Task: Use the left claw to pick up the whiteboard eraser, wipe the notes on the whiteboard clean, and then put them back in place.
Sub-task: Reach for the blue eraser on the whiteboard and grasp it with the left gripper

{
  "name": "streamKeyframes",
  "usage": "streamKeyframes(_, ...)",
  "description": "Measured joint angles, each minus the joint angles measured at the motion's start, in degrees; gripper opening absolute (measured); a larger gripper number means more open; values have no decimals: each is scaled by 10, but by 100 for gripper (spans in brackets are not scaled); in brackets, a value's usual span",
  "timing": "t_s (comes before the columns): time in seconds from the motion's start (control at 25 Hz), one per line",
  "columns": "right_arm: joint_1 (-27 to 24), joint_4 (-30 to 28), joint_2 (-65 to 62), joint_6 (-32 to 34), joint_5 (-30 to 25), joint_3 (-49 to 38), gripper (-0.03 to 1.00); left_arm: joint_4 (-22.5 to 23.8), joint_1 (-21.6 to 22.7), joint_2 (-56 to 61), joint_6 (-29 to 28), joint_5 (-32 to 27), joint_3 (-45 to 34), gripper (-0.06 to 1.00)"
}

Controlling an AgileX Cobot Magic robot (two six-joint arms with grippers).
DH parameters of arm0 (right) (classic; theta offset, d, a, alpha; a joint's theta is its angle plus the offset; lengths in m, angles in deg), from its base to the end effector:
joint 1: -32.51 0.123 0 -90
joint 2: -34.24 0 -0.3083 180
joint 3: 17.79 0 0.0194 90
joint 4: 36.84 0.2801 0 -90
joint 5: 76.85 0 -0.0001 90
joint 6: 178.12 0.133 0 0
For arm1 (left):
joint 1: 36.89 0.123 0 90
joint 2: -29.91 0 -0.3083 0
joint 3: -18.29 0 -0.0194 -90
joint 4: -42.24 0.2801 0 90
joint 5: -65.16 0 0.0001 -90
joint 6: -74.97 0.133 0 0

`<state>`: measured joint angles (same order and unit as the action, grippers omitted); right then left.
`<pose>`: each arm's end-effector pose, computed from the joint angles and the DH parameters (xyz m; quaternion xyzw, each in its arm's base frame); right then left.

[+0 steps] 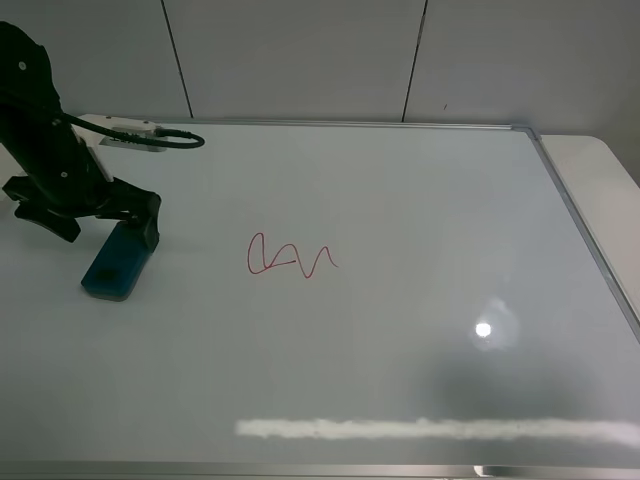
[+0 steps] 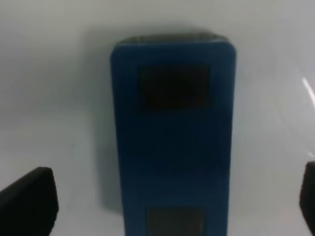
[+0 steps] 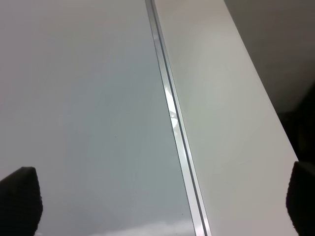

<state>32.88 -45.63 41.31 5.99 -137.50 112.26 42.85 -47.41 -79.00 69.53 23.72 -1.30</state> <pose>0.0356 -0.0175 0.2690 0.0303 0.8526 -0.0564 0.5186 0.3486 -0.0638 0.1245 0.0478 0.9950 -0.0083 0.0874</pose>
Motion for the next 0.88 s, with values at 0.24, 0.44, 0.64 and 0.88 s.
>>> streamKeyframes(0.24,0,0,0,0,0,0,99,1,-3,-28,17,2,0,99)
streamKeyframes(0.44,0,0,0,0,0,0,99,1,-4,-32,27,14,0,99)
streamKeyframes(0.64,0,0,0,0,0,0,99,1,-4,-44,28,18,0,99)
streamKeyframes(0.88,0,0,0,0,0,0,99,1,-4,-49,28,39,0,99)
